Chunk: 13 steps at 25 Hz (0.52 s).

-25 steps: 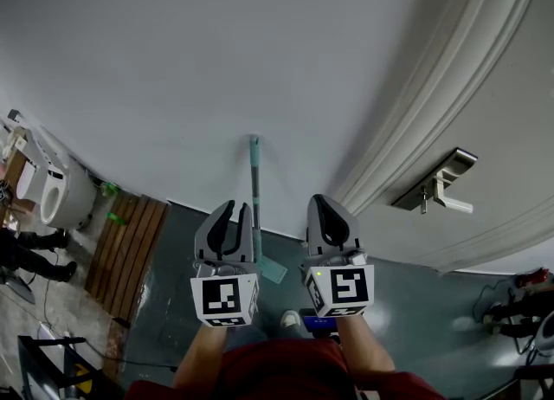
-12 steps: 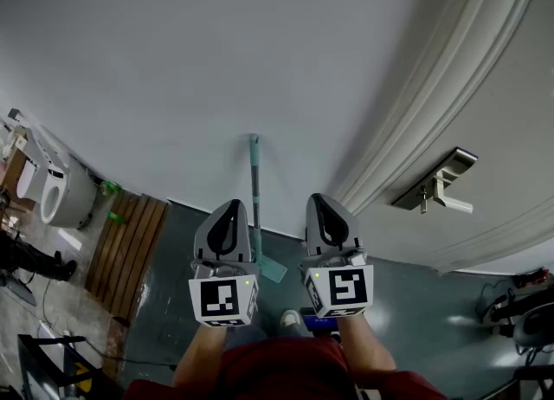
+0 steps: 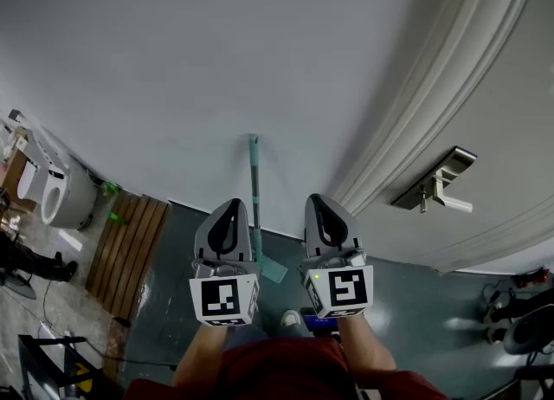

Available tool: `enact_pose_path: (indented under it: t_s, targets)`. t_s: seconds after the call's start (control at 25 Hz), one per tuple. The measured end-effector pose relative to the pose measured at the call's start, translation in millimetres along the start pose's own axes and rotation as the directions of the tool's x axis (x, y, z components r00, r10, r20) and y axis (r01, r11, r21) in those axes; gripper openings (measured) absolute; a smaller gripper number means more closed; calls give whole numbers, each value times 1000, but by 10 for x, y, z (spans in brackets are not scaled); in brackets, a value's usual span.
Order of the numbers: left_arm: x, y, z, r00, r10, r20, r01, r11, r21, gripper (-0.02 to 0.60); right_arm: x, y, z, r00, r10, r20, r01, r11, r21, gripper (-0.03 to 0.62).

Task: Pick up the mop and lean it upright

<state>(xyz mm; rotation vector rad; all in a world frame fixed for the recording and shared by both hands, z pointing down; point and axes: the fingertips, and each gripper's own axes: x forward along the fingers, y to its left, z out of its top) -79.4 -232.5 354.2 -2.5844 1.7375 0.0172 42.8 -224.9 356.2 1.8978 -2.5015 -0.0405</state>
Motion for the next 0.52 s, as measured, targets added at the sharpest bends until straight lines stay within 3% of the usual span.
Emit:
enact_pose_path:
  t_s: [0.52]
  targets:
    - [-29, 50, 0, 1000, 13, 5, -13, 1000, -8, 14, -19, 21, -3, 1000, -3, 2, 3, 1000, 7, 16]
